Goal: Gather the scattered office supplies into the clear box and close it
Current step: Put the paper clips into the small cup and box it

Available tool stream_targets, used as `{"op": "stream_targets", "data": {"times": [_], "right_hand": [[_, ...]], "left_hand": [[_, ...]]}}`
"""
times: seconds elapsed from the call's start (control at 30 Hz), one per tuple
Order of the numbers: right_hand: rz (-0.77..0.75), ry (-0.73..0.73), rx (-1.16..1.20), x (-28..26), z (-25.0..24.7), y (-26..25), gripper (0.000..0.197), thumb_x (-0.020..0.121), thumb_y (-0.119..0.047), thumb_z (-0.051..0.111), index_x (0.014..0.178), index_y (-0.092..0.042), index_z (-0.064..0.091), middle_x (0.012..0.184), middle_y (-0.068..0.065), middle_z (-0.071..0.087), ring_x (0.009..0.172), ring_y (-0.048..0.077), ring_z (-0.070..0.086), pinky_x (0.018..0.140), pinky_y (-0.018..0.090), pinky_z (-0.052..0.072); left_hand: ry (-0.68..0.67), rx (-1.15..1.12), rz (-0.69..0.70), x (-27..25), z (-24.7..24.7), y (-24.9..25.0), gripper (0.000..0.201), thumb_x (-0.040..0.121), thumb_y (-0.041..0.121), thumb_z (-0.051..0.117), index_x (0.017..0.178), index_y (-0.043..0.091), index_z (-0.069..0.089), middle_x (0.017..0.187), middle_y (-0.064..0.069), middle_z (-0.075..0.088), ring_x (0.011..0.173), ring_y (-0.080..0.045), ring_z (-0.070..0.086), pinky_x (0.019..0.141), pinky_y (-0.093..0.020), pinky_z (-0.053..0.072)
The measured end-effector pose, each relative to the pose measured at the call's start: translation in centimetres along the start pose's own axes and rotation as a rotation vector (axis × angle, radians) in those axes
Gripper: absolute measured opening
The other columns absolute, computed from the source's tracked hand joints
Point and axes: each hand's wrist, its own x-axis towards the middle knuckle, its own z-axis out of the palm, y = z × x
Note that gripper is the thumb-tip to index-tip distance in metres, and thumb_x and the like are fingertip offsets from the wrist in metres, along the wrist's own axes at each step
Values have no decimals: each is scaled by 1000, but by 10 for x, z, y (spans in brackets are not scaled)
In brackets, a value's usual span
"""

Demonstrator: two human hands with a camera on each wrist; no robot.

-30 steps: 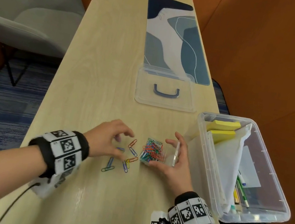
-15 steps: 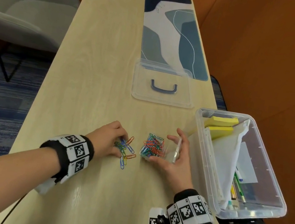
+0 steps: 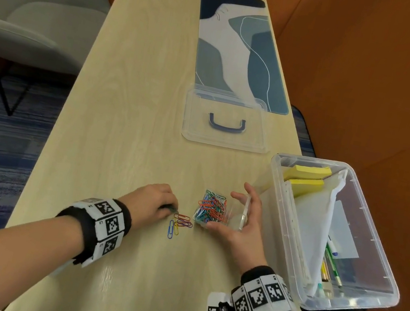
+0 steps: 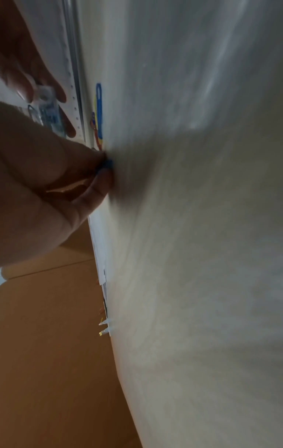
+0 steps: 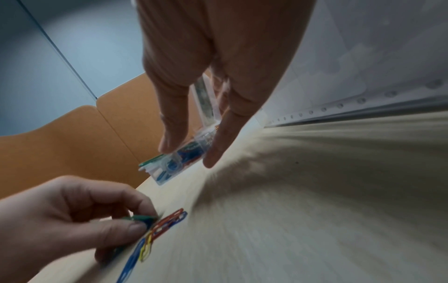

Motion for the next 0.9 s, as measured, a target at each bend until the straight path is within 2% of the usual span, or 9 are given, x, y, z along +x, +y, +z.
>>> {"op": "stream_targets", "data": {"times": [0.1, 0.2, 0.3, 0.4, 0.53, 0.63, 0.77, 0.83, 0.9], "right_hand": [[-8, -10, 16, 0, 0, 2, 101, 51, 2, 83, 135, -21, 32, 119, 6, 50, 84, -31, 48, 68, -10, 33], [-14, -24, 9, 0, -1, 6, 96, 51, 3, 85, 128, -26, 34, 118, 5, 50, 86, -31, 47, 69, -11, 32], [-16, -33, -5, 4, 0, 15, 94, 42, -16, 86, 121, -36, 39, 116, -5, 52, 95, -25, 48, 79, -4, 37], [6, -52, -1, 5, 2, 17, 87, 40, -23, 83, 113, -42, 41, 117, -10, 51, 108, -9, 50, 92, 14, 42], [-45, -21, -4, 7, -2, 16, 84, 42, -14, 81, 116, -27, 41, 116, -8, 51, 98, -25, 46, 79, -6, 33], [-52, 26, 0, 8, -5, 20, 84, 44, -14, 82, 117, -24, 41, 117, -6, 51, 101, -24, 45, 83, -6, 32], [-54, 53, 9, 9, -5, 22, 81, 45, -10, 81, 114, -28, 42, 116, -10, 50, 101, -24, 45, 83, -6, 33], [-54, 47, 14, 10, -4, 23, 80, 46, -11, 81, 113, -31, 42, 116, -12, 50, 102, -22, 45, 85, -4, 34], [-54, 41, 16, 11, -3, 23, 79, 46, -12, 81, 109, -36, 42, 115, -15, 50, 103, -20, 46, 87, 0, 37]], "left_hand": [[26, 21, -61, 6, -9, 5, 24, 89, 17, 56, 109, 10, 67, 107, -10, 64, 98, -20, 60, 87, -21, 42], [162, -187, -100, 11, -19, 16, 18, 83, 12, 65, 97, 6, 72, 78, 2, 66, 62, 3, 57, 62, -2, 39], [215, -415, -29, 16, -26, 44, 13, 80, 8, 68, 91, 4, 72, 64, 9, 61, 50, 9, 57, 58, 1, 41], [147, -390, 81, 21, -24, 70, 17, 78, 12, 70, 94, 7, 73, 84, -3, 69, 66, -2, 58, 64, 1, 41], [172, -346, 74, 22, -23, 60, 29, 72, 18, 77, 101, 12, 71, 100, -5, 65, 68, -8, 54, 61, 1, 37], [208, -290, -31, 15, -24, 31, 45, 67, 23, 81, 109, 18, 66, 110, -4, 58, 77, -10, 53, 62, 0, 35], [-54, -78, -20, 3, -7, 9, 80, 53, 29, 88, 125, 25, 55, 118, 5, 39, 109, -10, 39, 95, -14, 34], [-105, 14, 29, 2, 6, 9, 81, 53, 33, 87, 127, 27, 53, 124, 6, 37, 112, -9, 30, 100, -18, 27], [-83, -22, 61, 5, 15, 10, 69, 57, 29, 85, 121, 26, 60, 121, 6, 40, 106, -6, 32, 93, -14, 28]]}}
